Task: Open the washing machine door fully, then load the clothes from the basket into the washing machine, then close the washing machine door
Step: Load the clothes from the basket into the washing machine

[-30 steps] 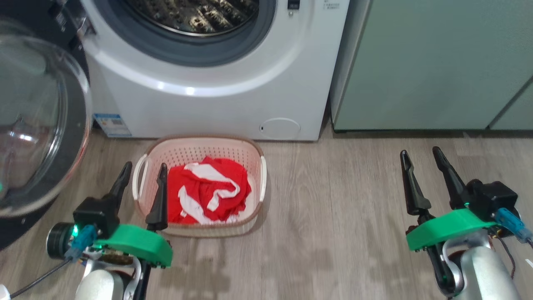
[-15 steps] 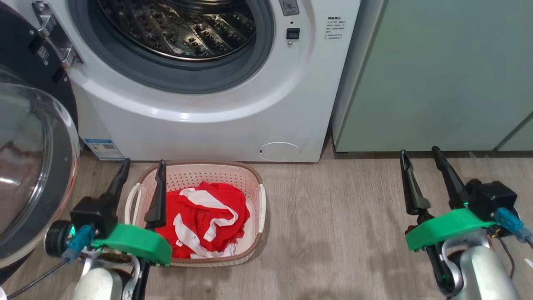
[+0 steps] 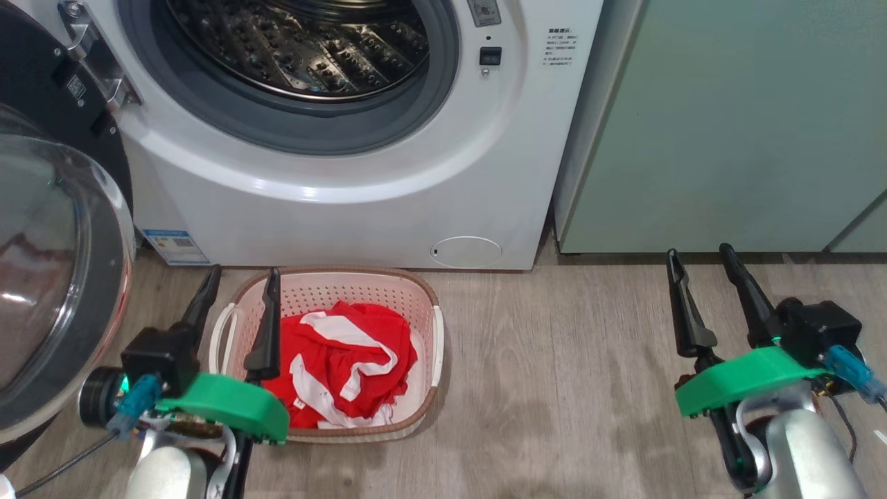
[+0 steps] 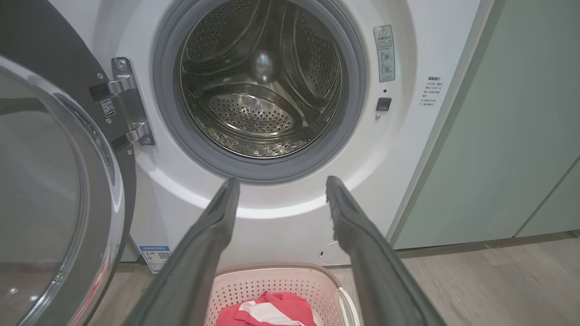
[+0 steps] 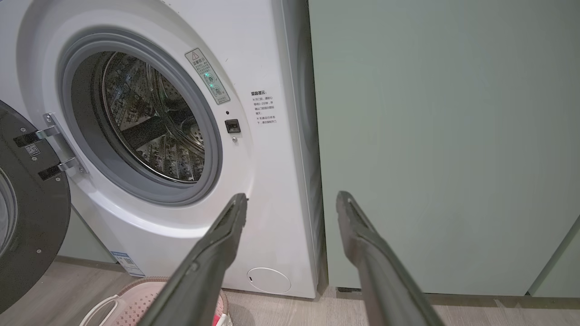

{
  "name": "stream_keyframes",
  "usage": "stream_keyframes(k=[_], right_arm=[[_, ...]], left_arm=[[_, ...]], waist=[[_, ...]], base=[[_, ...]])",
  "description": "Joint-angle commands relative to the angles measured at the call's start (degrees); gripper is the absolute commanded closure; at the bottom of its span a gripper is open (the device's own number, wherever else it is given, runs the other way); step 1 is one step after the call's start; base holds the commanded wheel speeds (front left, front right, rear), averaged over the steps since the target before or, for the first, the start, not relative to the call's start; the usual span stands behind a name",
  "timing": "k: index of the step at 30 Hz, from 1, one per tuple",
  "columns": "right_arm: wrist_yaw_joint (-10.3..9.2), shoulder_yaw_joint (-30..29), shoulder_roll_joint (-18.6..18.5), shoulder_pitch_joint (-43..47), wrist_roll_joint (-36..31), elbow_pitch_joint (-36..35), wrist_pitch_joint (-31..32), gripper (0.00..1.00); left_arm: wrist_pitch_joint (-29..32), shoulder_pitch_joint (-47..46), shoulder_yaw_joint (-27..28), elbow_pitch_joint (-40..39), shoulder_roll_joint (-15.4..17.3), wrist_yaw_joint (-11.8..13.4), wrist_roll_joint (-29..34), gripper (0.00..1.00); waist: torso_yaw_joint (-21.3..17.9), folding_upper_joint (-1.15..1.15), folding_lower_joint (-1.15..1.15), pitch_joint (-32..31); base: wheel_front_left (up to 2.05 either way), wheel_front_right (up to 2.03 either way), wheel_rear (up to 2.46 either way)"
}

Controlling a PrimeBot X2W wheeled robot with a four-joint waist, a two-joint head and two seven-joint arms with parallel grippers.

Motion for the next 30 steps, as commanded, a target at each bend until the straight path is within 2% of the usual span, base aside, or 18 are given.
stream_keyframes(k=[1,12,20,26,30], right_arm=[[0.0,1.3,0.0,-2.0,0.2,-1.7,-0.7,0.0],[0.0,1.2,0.0,-2.5,0.0,-2.3,-0.6,0.0],[0.0,1.2,0.0,-3.8,-0.3,-3.8,-0.1,0.0],[0.0,1.6,0.0,-6.5,-0.6,-5.3,0.3,0.0],[0.0,2.4,0.1,-8.9,-0.7,-6.1,0.1,0.0]], left_arm=[[-0.6,-1.9,1.9,-2.0,1.1,0.5,-0.6,0.0],[-1.3,-2.8,1.6,-2.1,1.3,1.1,-0.8,0.0],[-2.1,-5.6,1.1,-0.4,1.0,1.0,-0.9,0.0],[-2.6,-12.2,-0.1,6.1,0.4,-0.1,-1.3,0.0],[-2.2,-18.3,-1.4,14.5,0.0,-1.6,-1.6,0.0]], waist=[[0.0,0.0,0.0,0.1],[0.2,0.0,0.0,1.4],[-0.5,0.0,0.0,5.2],[-2.3,0.0,0.0,12.2],[-3.8,0.0,0.0,17.5]], base=[[0.0,0.0,0.0],[0.0,0.0,0.0],[0.0,0.0,0.0],[0.0,0.0,0.0],[0.0,0.0,0.0]])
